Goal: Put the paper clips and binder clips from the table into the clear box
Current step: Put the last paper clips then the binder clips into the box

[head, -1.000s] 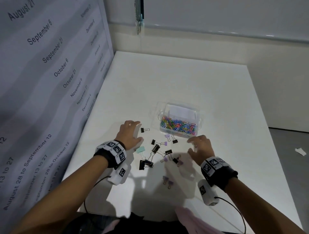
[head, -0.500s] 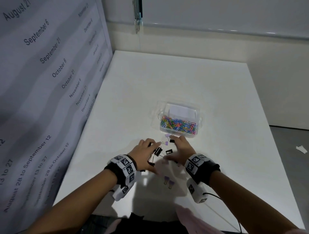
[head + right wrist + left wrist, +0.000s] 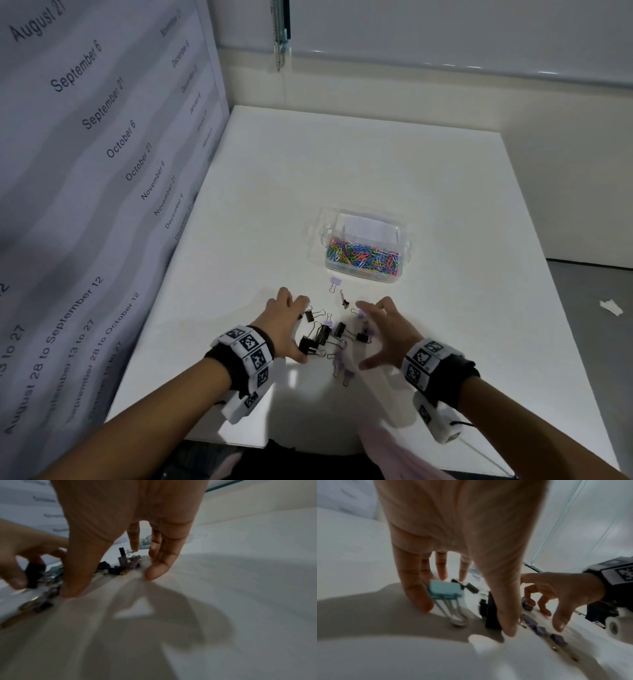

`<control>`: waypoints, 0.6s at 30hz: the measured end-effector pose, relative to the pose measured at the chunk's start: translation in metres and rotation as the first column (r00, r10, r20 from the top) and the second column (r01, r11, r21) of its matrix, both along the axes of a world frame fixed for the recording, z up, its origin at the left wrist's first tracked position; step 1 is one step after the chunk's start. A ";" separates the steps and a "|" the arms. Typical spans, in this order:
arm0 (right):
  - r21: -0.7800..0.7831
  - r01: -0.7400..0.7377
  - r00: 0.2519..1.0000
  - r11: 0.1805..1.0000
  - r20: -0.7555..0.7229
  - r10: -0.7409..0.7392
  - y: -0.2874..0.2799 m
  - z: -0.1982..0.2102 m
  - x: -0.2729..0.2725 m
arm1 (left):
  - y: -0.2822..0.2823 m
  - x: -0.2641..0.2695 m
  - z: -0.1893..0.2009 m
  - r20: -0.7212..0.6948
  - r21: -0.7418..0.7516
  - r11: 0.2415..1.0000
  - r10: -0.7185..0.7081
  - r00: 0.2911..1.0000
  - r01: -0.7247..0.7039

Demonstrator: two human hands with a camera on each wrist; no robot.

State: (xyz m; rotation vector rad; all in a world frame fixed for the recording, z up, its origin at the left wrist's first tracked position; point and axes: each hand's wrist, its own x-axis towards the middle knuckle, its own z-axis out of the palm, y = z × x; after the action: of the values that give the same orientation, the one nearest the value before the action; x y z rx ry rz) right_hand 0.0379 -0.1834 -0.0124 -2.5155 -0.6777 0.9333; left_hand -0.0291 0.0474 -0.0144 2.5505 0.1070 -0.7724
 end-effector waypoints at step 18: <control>0.158 0.041 0.991 0.987 0.120 -0.061 0.031 -0.019 -0.003 | -0.047 0.015 -0.005 0.084 0.068 0.996 -0.056 0.995 0.050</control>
State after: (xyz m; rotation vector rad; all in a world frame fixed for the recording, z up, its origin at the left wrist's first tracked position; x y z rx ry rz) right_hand 0.0354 -0.1520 -0.0316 -2.4550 -0.6917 0.6832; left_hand -0.0144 0.0008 -0.0192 2.6543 0.0371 -0.6886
